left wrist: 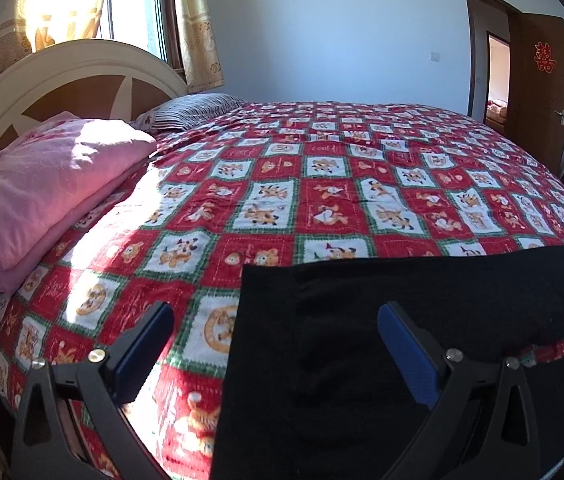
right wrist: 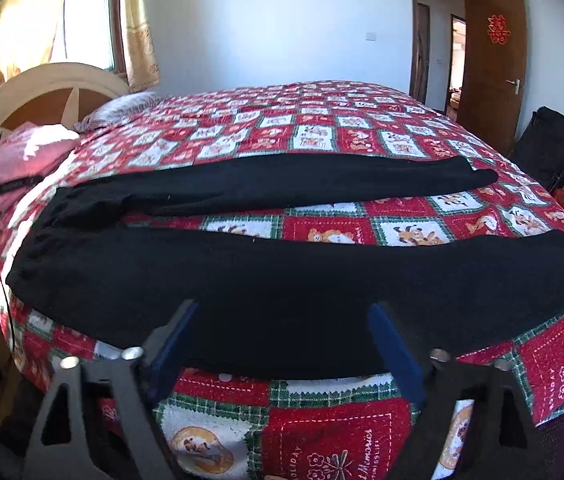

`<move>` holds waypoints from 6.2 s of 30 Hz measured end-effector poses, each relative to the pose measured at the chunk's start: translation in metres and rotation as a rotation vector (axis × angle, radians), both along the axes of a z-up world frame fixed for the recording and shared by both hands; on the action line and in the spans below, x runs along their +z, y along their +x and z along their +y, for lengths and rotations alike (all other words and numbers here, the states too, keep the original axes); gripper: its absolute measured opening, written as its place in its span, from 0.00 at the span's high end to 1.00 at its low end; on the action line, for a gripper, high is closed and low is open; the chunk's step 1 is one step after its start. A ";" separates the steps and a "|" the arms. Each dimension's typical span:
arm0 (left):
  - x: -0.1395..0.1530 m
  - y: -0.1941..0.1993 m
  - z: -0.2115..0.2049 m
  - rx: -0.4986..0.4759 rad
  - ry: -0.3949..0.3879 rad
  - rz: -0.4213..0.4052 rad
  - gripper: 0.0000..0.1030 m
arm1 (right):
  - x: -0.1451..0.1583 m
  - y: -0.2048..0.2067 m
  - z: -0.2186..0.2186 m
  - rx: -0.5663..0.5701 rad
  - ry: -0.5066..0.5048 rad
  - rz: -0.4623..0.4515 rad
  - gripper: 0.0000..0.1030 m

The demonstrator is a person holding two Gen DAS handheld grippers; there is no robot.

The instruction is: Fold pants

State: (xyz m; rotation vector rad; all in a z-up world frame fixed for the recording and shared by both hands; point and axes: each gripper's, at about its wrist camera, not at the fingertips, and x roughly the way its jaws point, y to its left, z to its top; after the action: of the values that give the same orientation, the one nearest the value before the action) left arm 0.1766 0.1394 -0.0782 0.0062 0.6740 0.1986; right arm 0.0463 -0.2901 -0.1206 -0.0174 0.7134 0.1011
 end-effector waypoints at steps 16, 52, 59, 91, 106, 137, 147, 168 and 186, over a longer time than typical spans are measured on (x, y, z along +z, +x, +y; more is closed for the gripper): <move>-0.064 0.088 0.054 -0.010 -0.227 0.189 0.41 | -0.019 0.031 -0.031 -0.086 -0.022 0.039 0.45; -0.066 0.095 0.059 -0.084 -0.313 0.165 0.57 | 0.030 0.309 -0.302 -0.397 0.048 0.156 0.38; -0.067 0.095 0.064 -0.087 -0.351 0.148 0.65 | 0.006 0.360 -0.310 -0.362 0.054 0.268 0.38; -0.022 0.067 0.057 -0.246 -0.328 0.012 0.89 | 0.080 0.263 -0.285 -0.290 -0.010 0.036 0.94; -0.003 0.009 0.066 -0.335 -0.393 -0.148 0.89 | 0.115 0.143 -0.322 -0.356 0.101 -0.128 1.00; -0.006 0.002 0.057 -0.323 -0.354 -0.120 0.89 | 0.079 0.190 -0.302 -0.266 0.094 0.034 0.98; -0.002 -0.038 0.068 -0.377 -0.390 -0.203 0.89 | 0.142 0.129 -0.316 -0.238 0.109 -0.208 0.98; -0.073 -0.111 0.062 -0.457 -0.337 -0.101 0.79 | 0.039 -0.016 -0.356 -0.316 0.130 -0.002 0.98; -0.075 -0.133 0.129 -0.222 -0.267 -0.096 0.33 | 0.072 -0.019 -0.281 -0.223 0.098 -0.068 0.94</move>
State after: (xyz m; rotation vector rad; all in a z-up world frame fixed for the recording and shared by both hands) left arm 0.0437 0.2680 -0.1532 -0.1832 0.5946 -0.1052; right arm 0.0270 -0.5708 -0.0487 0.1512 0.6377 -0.0779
